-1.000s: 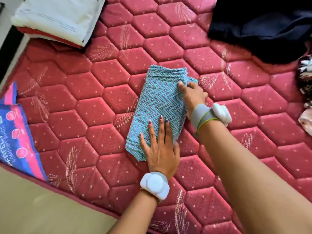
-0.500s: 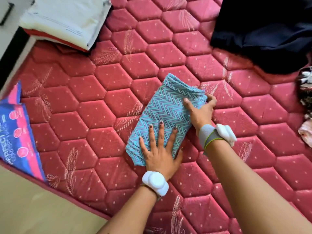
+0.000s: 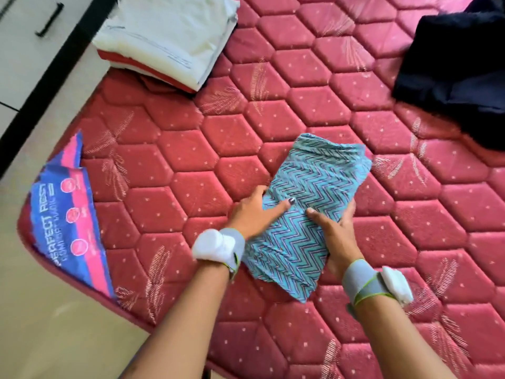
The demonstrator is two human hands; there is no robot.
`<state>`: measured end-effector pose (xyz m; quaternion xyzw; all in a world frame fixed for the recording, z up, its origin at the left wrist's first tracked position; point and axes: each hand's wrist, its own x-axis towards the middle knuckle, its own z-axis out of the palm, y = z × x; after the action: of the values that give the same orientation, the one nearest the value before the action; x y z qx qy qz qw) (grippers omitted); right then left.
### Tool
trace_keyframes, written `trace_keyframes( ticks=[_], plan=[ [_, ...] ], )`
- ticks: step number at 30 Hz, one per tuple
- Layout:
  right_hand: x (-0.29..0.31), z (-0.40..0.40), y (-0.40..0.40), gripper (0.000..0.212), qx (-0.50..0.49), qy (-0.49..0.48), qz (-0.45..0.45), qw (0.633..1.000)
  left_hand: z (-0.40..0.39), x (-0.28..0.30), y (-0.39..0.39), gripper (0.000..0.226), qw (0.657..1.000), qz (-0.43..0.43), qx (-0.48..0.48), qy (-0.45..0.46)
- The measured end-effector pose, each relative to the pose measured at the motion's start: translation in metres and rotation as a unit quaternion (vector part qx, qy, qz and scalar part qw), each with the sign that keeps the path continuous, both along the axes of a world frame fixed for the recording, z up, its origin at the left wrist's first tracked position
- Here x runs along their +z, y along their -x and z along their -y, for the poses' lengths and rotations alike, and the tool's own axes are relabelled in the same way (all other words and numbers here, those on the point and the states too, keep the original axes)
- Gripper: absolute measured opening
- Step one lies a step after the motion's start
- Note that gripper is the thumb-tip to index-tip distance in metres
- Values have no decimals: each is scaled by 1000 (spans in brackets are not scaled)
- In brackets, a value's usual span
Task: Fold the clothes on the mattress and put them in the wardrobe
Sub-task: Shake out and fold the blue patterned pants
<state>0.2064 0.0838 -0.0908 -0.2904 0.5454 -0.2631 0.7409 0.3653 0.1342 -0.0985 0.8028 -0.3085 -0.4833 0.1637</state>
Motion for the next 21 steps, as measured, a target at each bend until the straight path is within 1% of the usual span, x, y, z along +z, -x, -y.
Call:
trace_keyframes(
  ticks=[1, 2, 3, 4, 5, 6, 7, 8, 10, 11, 12, 13, 14, 15, 16, 17, 18, 19, 20, 21],
  plan=[
    [11, 0, -13, 58, 22, 0, 13, 1000, -3, 9, -16, 81, 995, -91, 39, 10],
    [21, -1, -28, 54, 47, -2, 27, 999, -9, 18, -33, 73, 977, -188, 102, 23],
    [32, -2, -46, 51, 79, -7, 41, 996, -17, 27, -52, 57, 945, -277, 172, 23],
    [40, -3, -61, 49, 106, -20, 52, 993, -27, 34, -67, 43, 901, -367, 231, 20],
    [48, -3, -84, 48, 140, -32, 58, 988, -39, 43, -88, 38, 851, -441, 283, 24],
    [54, -4, -102, 47, 178, -37, 54, 982, -50, 46, -100, 35, 816, -483, 317, 38],
    [58, -5, -135, 47, 221, -38, 48, 973, -64, 52, -125, 31, 794, -499, 342, 60],
    [63, -5, -160, 48, 259, -32, 42, 965, -73, 49, -140, 38, 782, -501, 358, 89],
    [69, 1, -207, 45, 325, -13, 55, 944, -85, 48, -172, 67, 750, -494, 409, 163],
    [73, 5, -227, 44, 350, -10, 68, 934, -87, 48, -188, 74, 732, -479, 439, 203],
    [76, 9, -258, 48, 376, -15, 78, 923, -91, 50, -216, 79, 715, -472, 456, 240],
    [80, 16, -276, 58, 400, -14, 78, 913, -91, 53, -233, 79, 702, -473, 457, 273],
    [80, 22, -292, 69, 427, 5, 62, 902, -91, 55, -250, 77, 690, -477, 456, 299],
    [75, 29, -304, 78, 447, 44, 23, 893, -88, 56, -265, 74, 682, -478, 454, 316],
    [65, 34, -314, 82, 450, 85, -22, 889, -85, 55, -277, 69, 677, -482, 454, 321],
    [52, 37, -323, 82, 428, 109, -69, 894, -82, 46, -288, 61, 674, -475, 468, 317],
    [37, 36, -330, 79, 394, 112, -113, 905, -80, 36, -297, 53, 670, -466, 490, 308],
    [24, 33, -335, 74, 367, 101, -148, 913, -80, 23, -302, 51, 668, -450, 516, 293],
    [8, 28, -336, 71, 352, 79, -167, 917, -82, 9, -305, 52, 664, -437, 536, 283],
    [-4, 22, -335, 67, 337, 52, -166, 925, -85, -5, -305, 56, 665, -417, 555, 276]
  ],
)
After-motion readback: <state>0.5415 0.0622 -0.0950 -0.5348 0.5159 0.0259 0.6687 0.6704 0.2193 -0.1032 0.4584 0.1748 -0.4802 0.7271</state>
